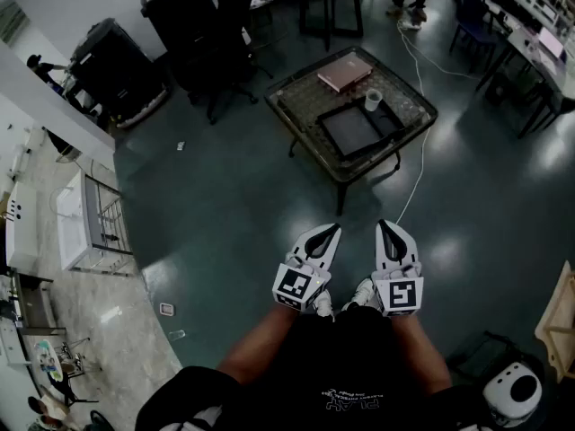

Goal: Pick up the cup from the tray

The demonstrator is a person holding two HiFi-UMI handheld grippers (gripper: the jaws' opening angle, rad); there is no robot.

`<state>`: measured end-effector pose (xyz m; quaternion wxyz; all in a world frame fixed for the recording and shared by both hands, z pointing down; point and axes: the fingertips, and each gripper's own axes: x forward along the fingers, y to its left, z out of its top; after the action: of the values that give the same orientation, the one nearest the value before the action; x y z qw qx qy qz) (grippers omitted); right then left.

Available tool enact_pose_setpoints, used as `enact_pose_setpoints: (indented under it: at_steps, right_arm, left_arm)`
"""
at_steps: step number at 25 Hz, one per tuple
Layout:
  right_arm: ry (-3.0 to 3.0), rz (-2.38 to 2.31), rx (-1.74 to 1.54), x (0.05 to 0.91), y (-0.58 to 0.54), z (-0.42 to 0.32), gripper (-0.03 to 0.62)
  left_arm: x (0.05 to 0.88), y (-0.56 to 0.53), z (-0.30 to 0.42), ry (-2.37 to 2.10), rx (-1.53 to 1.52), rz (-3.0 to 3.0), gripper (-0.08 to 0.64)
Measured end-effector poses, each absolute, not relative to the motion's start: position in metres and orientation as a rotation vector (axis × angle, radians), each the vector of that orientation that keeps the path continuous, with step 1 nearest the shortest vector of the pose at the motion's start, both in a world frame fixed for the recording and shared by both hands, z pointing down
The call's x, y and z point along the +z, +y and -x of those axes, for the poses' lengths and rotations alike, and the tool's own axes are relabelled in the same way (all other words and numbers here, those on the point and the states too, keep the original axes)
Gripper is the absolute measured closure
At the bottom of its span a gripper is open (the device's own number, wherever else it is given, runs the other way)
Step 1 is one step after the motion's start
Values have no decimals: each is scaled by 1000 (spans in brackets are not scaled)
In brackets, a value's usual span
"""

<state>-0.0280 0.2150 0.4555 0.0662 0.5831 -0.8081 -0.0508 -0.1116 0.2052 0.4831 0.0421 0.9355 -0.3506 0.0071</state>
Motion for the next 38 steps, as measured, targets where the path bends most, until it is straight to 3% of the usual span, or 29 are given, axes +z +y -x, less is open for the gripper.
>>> enact_pose_setpoints:
  at_steps: [9, 38]
  right_arm:
    - [-2442, -1769, -128, 444, 248, 28, 584]
    - [-2589, -1688, -32, 446, 264, -71, 584]
  left_arm:
    - [469, 238, 113, -1073, 40, -2867, 551]
    - [459, 253, 33, -1290, 69, -2779, 551]
